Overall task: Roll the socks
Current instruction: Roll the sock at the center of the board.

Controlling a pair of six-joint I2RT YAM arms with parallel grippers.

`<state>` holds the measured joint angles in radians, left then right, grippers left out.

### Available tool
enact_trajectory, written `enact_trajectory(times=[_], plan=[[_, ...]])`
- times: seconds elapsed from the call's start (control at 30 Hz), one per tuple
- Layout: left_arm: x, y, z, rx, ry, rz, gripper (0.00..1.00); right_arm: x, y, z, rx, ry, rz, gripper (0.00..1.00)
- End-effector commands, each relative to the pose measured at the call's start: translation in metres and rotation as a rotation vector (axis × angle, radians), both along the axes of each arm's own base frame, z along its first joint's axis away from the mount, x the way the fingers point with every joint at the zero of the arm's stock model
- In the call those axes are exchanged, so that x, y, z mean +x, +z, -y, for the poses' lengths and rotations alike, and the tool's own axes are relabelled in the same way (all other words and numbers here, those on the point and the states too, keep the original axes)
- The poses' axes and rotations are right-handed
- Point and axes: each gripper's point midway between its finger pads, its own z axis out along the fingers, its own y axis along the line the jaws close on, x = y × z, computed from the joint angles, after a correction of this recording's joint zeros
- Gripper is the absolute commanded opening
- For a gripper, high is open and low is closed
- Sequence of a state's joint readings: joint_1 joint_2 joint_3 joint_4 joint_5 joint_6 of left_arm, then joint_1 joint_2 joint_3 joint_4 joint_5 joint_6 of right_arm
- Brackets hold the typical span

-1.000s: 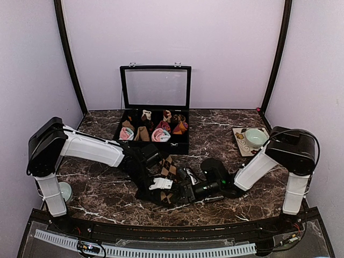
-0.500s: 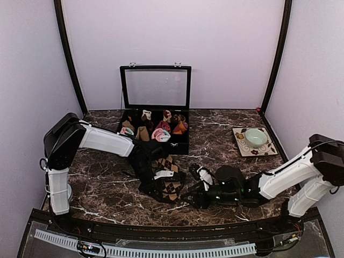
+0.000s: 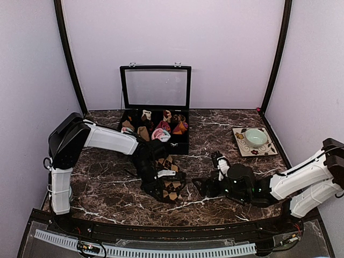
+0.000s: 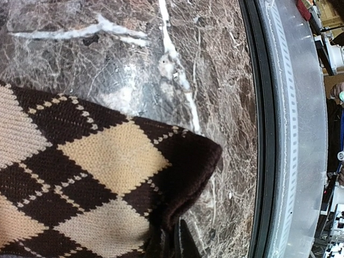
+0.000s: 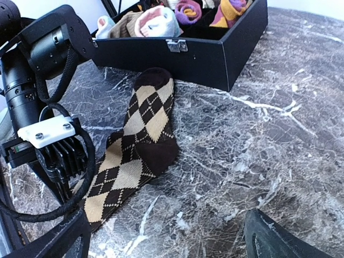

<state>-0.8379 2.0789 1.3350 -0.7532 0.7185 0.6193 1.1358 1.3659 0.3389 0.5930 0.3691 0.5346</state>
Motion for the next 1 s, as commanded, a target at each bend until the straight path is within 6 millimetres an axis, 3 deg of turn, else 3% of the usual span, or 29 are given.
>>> enact_trajectory(times=[0.0,0.07,0.23,0.43,0.7,0.97], plan=[[0.007,-0.023,-0.012,0.109,0.010,0.040,0.00,-0.010,-0.004,-0.003,0.076,0.092,-0.062,1.00],[0.010,-0.025,-0.012,0.124,0.018,0.042,0.00,-0.020,0.000,-0.010,0.109,0.167,-0.049,1.00],[0.009,-0.025,-0.011,0.142,0.030,0.022,0.00,-0.061,-0.027,-0.052,-0.173,0.437,0.079,1.00],[0.004,-0.022,-0.009,0.135,0.038,-0.013,0.00,-0.092,-0.013,-0.085,-0.137,0.661,0.250,0.98],[-0.001,-0.023,-0.010,0.143,0.027,-0.049,0.00,-0.082,-0.032,-0.118,-0.278,0.728,0.357,0.80],[-0.001,-0.023,-0.011,0.144,0.017,-0.051,0.00,-0.073,-0.041,-0.131,-0.321,0.736,0.382,0.59]])
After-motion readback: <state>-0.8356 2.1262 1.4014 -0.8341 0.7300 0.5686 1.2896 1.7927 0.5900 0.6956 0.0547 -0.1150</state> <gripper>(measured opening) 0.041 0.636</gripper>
